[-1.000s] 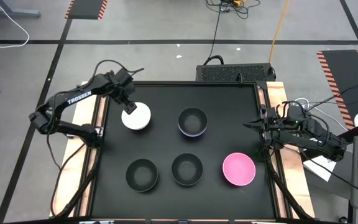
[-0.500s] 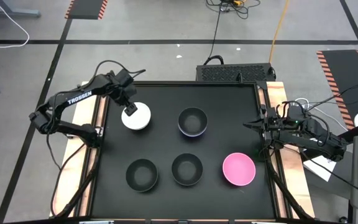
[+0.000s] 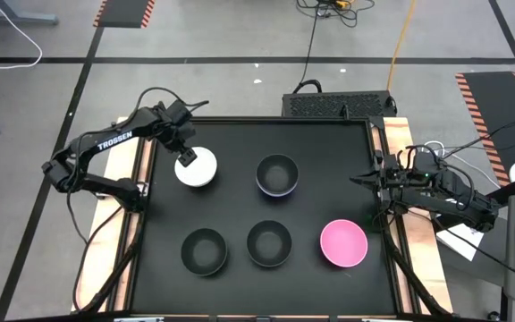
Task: Nest bowls inside each other
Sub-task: Stack the white bowl on top of the black bowl
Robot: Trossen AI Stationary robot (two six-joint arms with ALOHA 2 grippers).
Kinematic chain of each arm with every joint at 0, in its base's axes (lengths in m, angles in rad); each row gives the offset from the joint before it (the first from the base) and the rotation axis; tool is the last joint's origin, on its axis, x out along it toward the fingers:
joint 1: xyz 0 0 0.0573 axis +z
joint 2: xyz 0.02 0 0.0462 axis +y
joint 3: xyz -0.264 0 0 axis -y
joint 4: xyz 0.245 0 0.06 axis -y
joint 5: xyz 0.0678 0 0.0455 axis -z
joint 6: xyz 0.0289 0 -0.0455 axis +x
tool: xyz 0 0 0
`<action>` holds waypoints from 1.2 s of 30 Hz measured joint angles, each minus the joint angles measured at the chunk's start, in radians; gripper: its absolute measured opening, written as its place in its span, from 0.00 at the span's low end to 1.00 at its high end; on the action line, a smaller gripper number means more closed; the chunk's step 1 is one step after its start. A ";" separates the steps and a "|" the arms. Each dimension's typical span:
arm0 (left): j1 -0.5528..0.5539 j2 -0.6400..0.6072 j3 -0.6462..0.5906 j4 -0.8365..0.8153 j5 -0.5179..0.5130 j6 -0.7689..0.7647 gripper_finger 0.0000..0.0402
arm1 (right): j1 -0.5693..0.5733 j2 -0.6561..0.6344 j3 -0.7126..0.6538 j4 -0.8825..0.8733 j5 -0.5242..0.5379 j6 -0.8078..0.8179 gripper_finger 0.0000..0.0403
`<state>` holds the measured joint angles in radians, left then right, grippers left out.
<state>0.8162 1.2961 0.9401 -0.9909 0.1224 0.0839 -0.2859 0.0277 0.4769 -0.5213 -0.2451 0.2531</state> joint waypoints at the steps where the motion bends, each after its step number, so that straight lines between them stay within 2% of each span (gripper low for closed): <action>1: 0.000 0.000 0.000 0.000 -0.001 -0.004 0.74 | 0.000 0.000 0.000 0.000 0.000 0.000 0.00; 6: 0.000 0.013 0.000 -0.001 0.000 -0.016 0.74 | 0.000 0.000 0.000 0.000 0.000 0.000 0.00; 21: -0.004 0.179 -0.001 0.034 0.004 -0.008 0.74 | 0.000 0.000 0.000 0.000 0.000 0.000 0.00; 27: -0.004 0.192 -0.001 0.086 -0.004 -0.002 0.73 | 0.000 0.000 0.000 0.000 0.000 0.000 0.00; 31: -0.004 0.192 -0.001 0.087 -0.017 0.000 0.64 | 0.000 0.000 0.000 0.000 0.000 0.000 0.00; 36: -0.004 0.192 -0.001 0.083 -0.018 0.004 0.42 | 0.000 0.000 0.000 0.000 0.000 -0.002 0.00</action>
<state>0.8120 1.4876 0.9394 -0.9078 0.1043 0.0883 -0.2859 0.0277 0.4767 -0.5216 -0.2451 0.2516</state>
